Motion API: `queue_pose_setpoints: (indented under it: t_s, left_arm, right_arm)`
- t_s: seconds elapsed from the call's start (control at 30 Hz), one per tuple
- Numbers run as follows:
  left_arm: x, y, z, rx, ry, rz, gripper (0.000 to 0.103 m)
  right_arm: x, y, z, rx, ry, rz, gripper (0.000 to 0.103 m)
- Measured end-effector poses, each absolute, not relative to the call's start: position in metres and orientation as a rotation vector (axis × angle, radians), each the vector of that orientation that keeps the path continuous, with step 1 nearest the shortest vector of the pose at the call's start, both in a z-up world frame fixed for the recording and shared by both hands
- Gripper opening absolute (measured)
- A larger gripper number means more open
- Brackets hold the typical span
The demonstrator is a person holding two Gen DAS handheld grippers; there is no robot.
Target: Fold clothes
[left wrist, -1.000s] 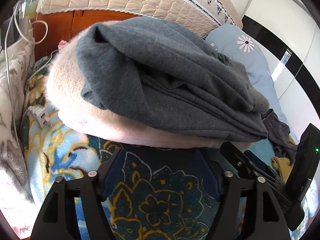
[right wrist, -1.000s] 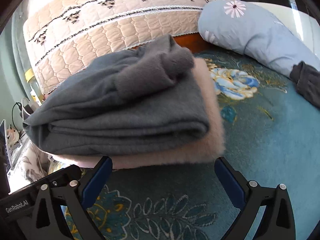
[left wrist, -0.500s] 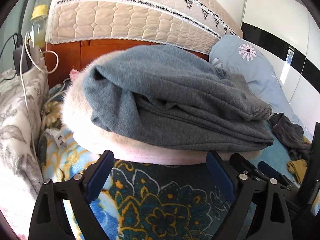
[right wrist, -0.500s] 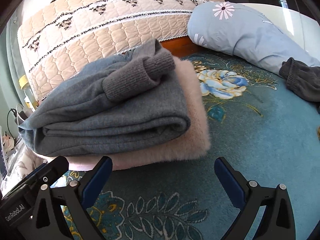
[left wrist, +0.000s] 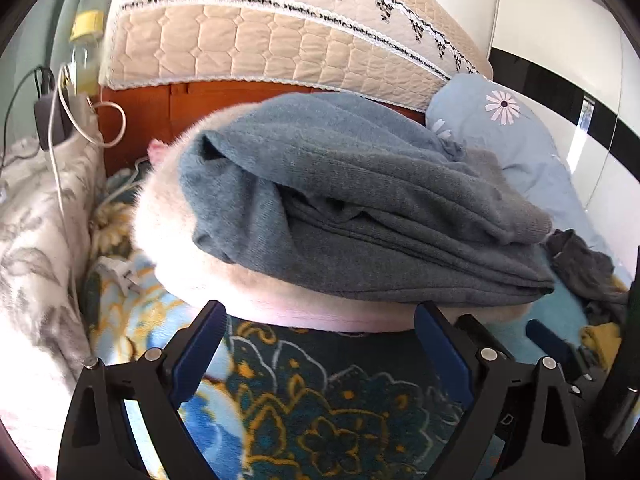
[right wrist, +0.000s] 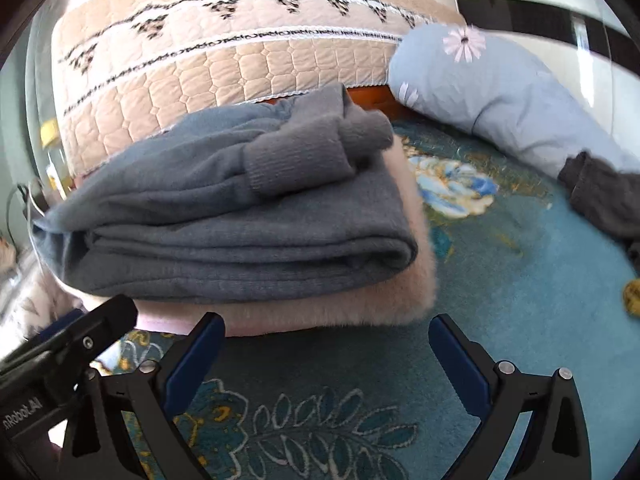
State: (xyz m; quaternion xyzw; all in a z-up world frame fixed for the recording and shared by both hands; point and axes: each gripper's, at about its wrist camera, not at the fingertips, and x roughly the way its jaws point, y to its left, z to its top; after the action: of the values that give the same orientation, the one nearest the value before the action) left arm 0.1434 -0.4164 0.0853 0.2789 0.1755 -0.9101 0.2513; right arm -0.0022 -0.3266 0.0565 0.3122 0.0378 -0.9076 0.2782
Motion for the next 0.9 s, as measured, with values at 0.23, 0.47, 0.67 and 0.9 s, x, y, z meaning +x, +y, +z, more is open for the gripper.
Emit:
queue_pose_setpoints:
  t_s: [0.23,0.47,0.67,0.9]
  left_arm:
    - [0.143,-0.414,0.080,0.775,0.523,-2.477,0.095]
    - [0.139,-0.416,0.076,0.793,0.540,-2.476,0.095]
    - [0.137,-0.419,0.072,0.813,0.555,-2.476,0.095]
    - [0.135,-0.421,0.070,0.822,0.544,-2.479,0.095]
  right_arm:
    - [-0.002,-0.325,0.057,0.854,0.106,-2.430,0.103]
    - [-0.004,-0.326,0.052,0.878,0.115,-2.424,0.103]
    - [-0.006,-0.329,0.049,0.888,0.138,-2.428,0.103]
    - [-0.002,-0.332,0.049,0.894,0.156,-2.437,0.103]
